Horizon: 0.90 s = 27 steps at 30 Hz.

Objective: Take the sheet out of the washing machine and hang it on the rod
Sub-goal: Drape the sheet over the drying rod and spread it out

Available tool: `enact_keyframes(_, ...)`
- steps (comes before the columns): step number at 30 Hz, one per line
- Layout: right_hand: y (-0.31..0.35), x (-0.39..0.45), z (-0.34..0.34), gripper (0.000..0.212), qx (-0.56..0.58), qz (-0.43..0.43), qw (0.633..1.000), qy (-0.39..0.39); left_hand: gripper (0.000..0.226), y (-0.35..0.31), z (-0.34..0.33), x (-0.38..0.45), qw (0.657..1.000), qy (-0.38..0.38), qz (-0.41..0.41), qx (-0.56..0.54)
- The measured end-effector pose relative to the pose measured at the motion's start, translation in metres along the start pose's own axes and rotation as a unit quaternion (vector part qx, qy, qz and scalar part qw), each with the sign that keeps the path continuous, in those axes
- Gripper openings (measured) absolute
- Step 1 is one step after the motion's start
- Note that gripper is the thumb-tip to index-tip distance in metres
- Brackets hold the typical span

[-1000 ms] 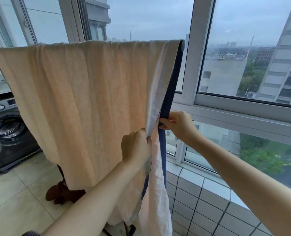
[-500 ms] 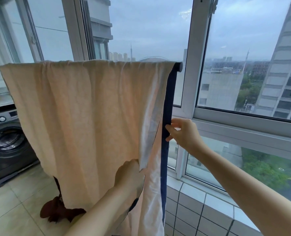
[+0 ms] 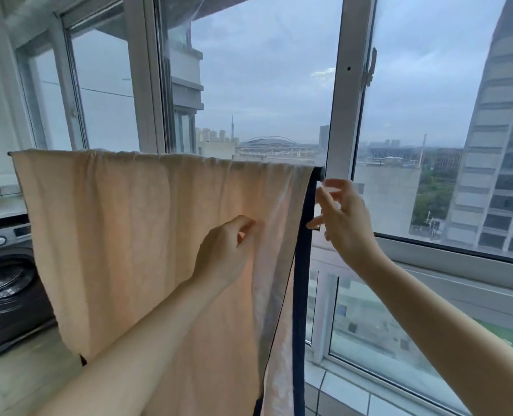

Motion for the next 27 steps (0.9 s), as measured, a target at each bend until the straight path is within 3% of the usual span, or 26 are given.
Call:
enact_keyframes(3,0.010,0.011,0.007,0.026,-0.007,0.001,1.000,-0.011,0.015,-0.013,0.025,0.026,0.995,-0.075,-0.061,0.028)
enact_keyframes(6,0.023,0.018,0.011,0.023,-0.048,0.029,0.998,-0.020,0.027,-0.024,0.045,0.050,0.985,-0.113,-0.116,0.058)
enact_keyframes(10,0.033,0.025,0.010,0.028,-0.093,0.049,0.994,0.009,0.033,-0.037,0.059,0.079,0.966,-0.112,-0.173,0.154)
enact_keyframes(13,0.040,0.028,0.001,0.035,-0.140,0.064,0.985,0.077,0.023,-0.030,0.063,0.094,0.966,-0.081,-0.198,0.146)
enact_keyframes(20,0.066,0.049,-0.010,0.026,-0.375,0.079,0.923,0.033,0.009,0.003,0.090,0.104,0.981,-0.072,-0.168,0.059)
enact_keyframes(27,0.074,0.069,-0.036,0.025,-0.462,0.045,0.884,0.062,0.008,0.061,0.118,0.125,0.988,-0.068,-0.113,0.080)
Point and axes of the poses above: each hand's wrist, its own x-axis towards the middle knuckle, its own z-axis out of the back of the hand, y = z × x, the point moved 8 cm from there along x, towards the middle knuckle, and after that the axes turned 14 degrees about y, right-handed, at the moved point
